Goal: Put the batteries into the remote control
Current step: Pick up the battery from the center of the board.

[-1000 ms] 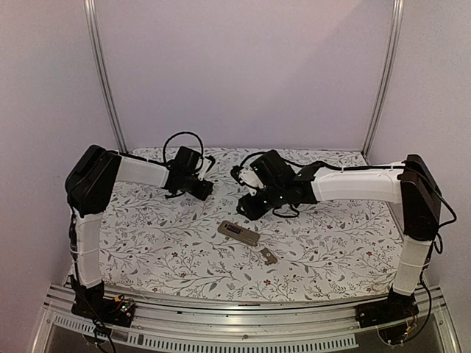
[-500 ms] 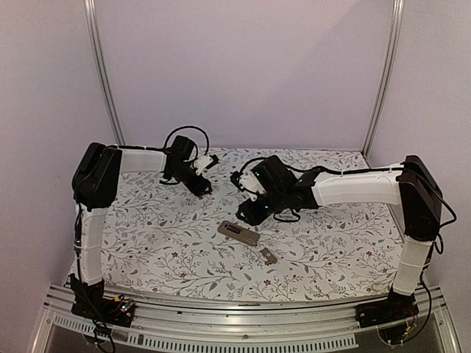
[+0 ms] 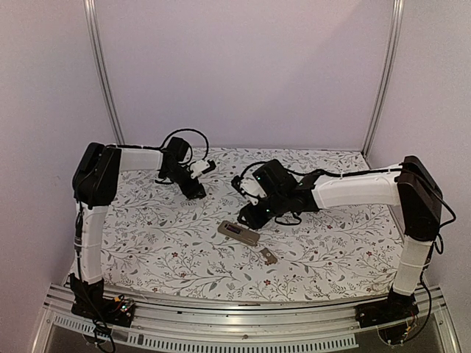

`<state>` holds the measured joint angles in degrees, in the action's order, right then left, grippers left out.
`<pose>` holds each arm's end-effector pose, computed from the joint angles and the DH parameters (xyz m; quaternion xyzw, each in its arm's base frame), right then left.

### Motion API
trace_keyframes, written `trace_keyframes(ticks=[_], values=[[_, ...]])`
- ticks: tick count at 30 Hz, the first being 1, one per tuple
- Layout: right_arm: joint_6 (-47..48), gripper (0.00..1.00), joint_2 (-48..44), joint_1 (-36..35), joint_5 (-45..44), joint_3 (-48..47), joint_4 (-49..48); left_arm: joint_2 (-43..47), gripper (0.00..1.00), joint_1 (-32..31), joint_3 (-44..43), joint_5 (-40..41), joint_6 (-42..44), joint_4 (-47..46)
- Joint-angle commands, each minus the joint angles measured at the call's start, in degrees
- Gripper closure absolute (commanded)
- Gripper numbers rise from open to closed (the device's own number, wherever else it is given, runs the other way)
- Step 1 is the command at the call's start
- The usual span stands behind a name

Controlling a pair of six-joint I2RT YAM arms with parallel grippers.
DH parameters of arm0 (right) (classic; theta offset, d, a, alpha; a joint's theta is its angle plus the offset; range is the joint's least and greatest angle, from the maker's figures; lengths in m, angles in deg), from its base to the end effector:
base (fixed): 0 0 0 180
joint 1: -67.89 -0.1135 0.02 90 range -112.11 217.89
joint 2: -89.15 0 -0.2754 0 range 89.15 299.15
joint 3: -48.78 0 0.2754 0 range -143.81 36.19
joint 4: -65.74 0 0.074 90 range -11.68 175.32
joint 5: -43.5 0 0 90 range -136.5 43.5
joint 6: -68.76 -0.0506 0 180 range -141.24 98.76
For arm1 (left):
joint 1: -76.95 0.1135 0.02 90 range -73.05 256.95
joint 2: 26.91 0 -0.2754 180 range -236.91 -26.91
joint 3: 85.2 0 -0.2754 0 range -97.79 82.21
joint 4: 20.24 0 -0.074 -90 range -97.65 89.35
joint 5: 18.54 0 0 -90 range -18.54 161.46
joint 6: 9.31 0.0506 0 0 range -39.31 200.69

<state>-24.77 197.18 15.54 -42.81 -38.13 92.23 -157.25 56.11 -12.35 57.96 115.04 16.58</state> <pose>0.2699 0.3552 0.1842 -0.3957 0.8438 0.1958 0.3052 0.4752 -0.1935 0.1083 0.4713 0.8360 -0.0825 0.2685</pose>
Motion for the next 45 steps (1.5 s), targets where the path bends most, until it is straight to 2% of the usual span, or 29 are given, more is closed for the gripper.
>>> trace_keyframes(ticks=[1, 8, 14, 18, 21, 24, 35, 41, 45], values=[[0.9, 0.55, -2.6, 0.2, 0.8, 0.8, -0.1, -2.4, 0.29, 2.5, -0.7, -3.2, 3.0, 5.9], [1.2, 0.55, -1.6, 0.2, 1.1, -0.4, 0.2, -3.8, 0.41, 3.8, -2.7, -5.8, 4.2, 8.7], [0.8, 0.55, -1.4, 0.2, 0.9, -0.4, 0.7, -3.7, 0.62, 3.8, -3.0, -6.7, 3.8, 8.7], [0.5, 0.54, -1.5, 0.2, 0.8, -0.4, 0.9, -3.6, 0.70, 3.7, -3.0, -8.5, 3.8, 8.6], [0.6, 0.54, -1.4, 0.2, 0.9, -0.7, 1.0, -3.5, 0.81, 3.5, -3.1, -10.1, 4.1, 9.0], [0.0, 0.54, -1.6, 0.5, 1.4, -1.1, 1.0, -2.9, 1.00, 3.4, -2.9, -11.4, 3.8, 9.8], [-5.0, 0.54, -8.1, 6.7, 11.9, 4.2, -6.8, 11.5, 1.00, 1.6, 5.5, -21.1, -0.6, 0.6], [-10.6, 0.52, -14.6, 11.3, 19.2, 6.7, -13.4, 23.4, 1.00, -8.0, 12.8, -17.3, 0.0, -3.5], [-12.9, 0.45, -18.0, 11.4, 23.0, 5.9, -16.0, 33.3, 1.00, -12.8, 18.3, -20.6, 1.0, -8.9]])
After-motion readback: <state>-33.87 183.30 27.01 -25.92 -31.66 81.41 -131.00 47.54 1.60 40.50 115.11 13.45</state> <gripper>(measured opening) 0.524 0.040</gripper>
